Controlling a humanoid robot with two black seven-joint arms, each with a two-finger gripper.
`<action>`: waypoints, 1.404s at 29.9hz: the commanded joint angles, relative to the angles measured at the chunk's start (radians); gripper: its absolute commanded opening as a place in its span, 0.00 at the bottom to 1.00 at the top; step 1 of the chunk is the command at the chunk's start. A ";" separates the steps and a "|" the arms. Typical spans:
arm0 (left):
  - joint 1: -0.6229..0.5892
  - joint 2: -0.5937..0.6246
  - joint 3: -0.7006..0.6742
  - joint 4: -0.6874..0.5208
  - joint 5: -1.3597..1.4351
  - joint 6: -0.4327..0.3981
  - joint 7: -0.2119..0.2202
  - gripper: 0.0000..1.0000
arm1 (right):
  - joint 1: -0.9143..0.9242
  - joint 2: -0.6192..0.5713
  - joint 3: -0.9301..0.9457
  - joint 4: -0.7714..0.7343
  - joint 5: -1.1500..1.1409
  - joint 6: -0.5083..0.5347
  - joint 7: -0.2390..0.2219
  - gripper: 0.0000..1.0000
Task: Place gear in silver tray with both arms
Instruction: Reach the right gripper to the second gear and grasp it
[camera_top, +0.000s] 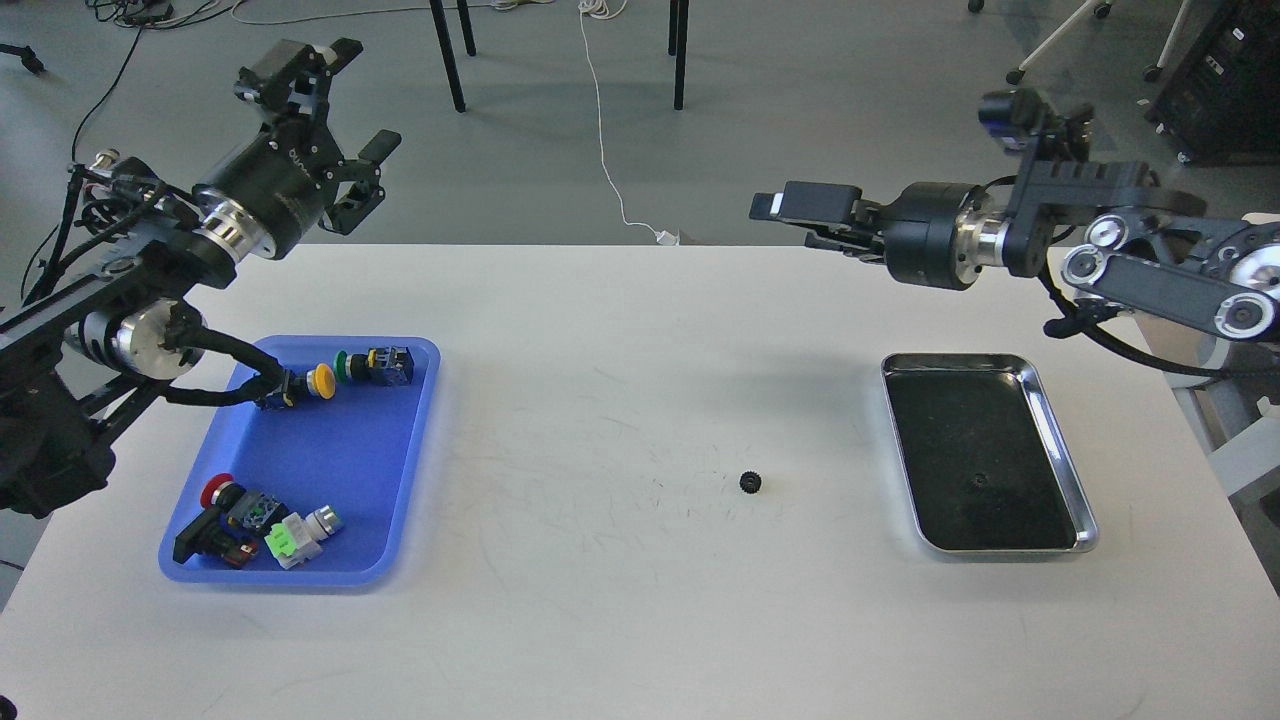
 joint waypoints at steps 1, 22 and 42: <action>0.027 0.011 -0.049 0.008 -0.119 -0.008 0.010 0.96 | 0.063 0.117 -0.127 -0.012 -0.062 0.000 0.000 0.96; 0.053 0.045 -0.064 0.101 -0.268 -0.111 0.008 0.97 | 0.140 0.471 -0.576 -0.067 -0.266 0.003 0.002 0.71; 0.055 0.066 -0.064 0.102 -0.268 -0.122 0.008 0.97 | 0.092 0.485 -0.614 -0.093 -0.262 0.005 0.002 0.54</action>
